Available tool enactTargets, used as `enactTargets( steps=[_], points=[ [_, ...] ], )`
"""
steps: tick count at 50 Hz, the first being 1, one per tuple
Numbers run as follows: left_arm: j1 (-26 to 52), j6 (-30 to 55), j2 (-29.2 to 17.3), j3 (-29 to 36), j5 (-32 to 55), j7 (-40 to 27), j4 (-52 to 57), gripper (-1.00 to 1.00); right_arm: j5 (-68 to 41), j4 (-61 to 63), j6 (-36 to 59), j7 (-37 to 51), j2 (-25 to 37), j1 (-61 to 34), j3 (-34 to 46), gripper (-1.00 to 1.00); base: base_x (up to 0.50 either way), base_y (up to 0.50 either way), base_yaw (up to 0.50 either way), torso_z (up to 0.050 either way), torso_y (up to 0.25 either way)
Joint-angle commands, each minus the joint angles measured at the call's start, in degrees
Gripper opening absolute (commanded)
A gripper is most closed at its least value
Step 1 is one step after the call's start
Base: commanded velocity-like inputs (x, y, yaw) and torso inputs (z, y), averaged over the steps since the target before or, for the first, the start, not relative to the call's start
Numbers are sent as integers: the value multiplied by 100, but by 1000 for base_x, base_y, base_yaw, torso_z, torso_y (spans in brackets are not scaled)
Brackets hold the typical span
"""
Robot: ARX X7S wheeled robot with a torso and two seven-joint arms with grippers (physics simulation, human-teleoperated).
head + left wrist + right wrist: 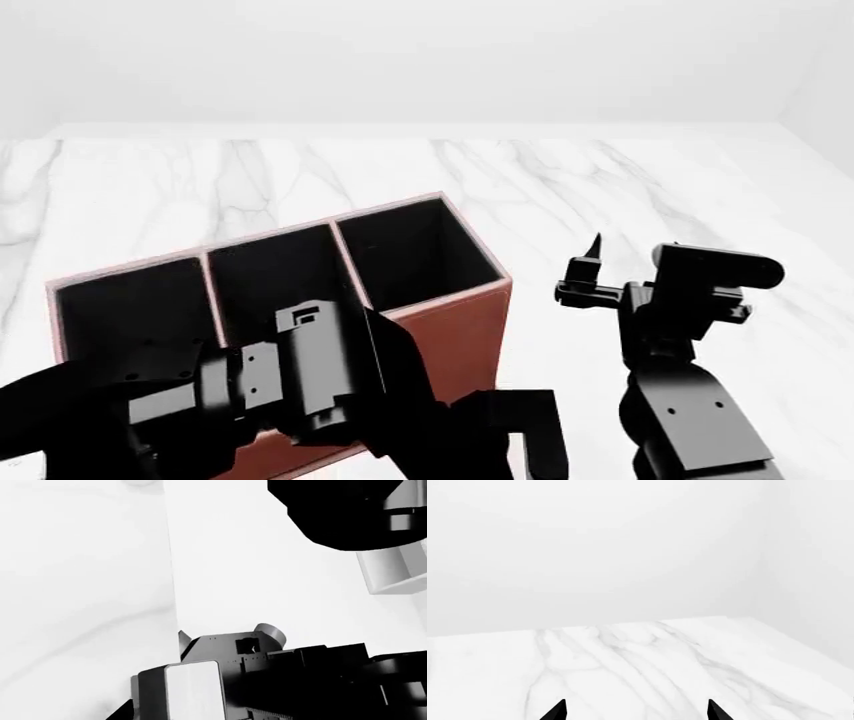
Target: Pick up the book and place it in the left compartment of the caddy.
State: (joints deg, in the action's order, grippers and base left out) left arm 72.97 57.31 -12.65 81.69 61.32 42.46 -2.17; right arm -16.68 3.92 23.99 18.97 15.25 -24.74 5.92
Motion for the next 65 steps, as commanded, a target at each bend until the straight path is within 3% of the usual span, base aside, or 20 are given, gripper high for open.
enactTargets(
  steps=[1,16,17,30,39,42,44,46,49,51,54,59,60,65],
  points=[
    [-254,-329,109,140,-183,312,-439,100,-57,-19,-47,1,32,32,-49,100,0,0,0,0,0],
    [-682,-890,321,399,-519,919,-1393,100,-109,-48,-83,7,19,23,-41,100,0,0,0,0,0],
    [-753,-914,342,302,-490,799,-1611,-100,-138,6,-33,20,34,25,-66,100,0,0,0,0,0],
    [-665,-462,234,238,-280,372,-1394,-100,-176,38,-23,34,43,31,-44,100,0,0,0,0,0],
    [-483,808,-71,-15,408,-882,-818,-100,-191,-37,-72,29,44,30,-41,100,0,0,0,0,0],
    [-437,1256,-621,-391,875,-1789,-207,-100,-203,-20,-54,46,56,27,-54,100,0,0,0,0,0],
    [-430,1289,-746,-509,979,-1976,-100,-100,-211,-7,-45,51,63,29,-56,100,0,0,0,0,0],
    [-308,1718,-1233,-977,1707,-2771,285,-100,-218,42,3,83,78,6,-70,100,0,0,0,0,0],
    [-154,2120,-1496,-1248,2436,-3485,625,-100,-228,92,24,101,87,2,-74,100,0,0,0,0,0],
    [103,2378,-1705,-1443,3375,-4275,840,-100,-237,105,42,117,81,-1,-74,100,0,0,0,0,0],
    [528,2430,-1949,-1457,4472,-5295,977,-100,-238,144,61,131,77,2,-52,100,0,0,0,0,0],
    [1097,2267,-2201,-1182,5523,-6381,890,-100,-244,142,52,135,70,6,-31,100,0,0,0,0,0],
    [1448,2123,-2312,-928,6096,-6943,741,-100,-250,140,57,135,66,4,-28,100,0,0,0,0,0],
    [2182,1976,-2594,-999,6857,-7341,872,-100,-267,223,115,158,80,-3,-14,100,0,0,0,0,0]
  ],
)
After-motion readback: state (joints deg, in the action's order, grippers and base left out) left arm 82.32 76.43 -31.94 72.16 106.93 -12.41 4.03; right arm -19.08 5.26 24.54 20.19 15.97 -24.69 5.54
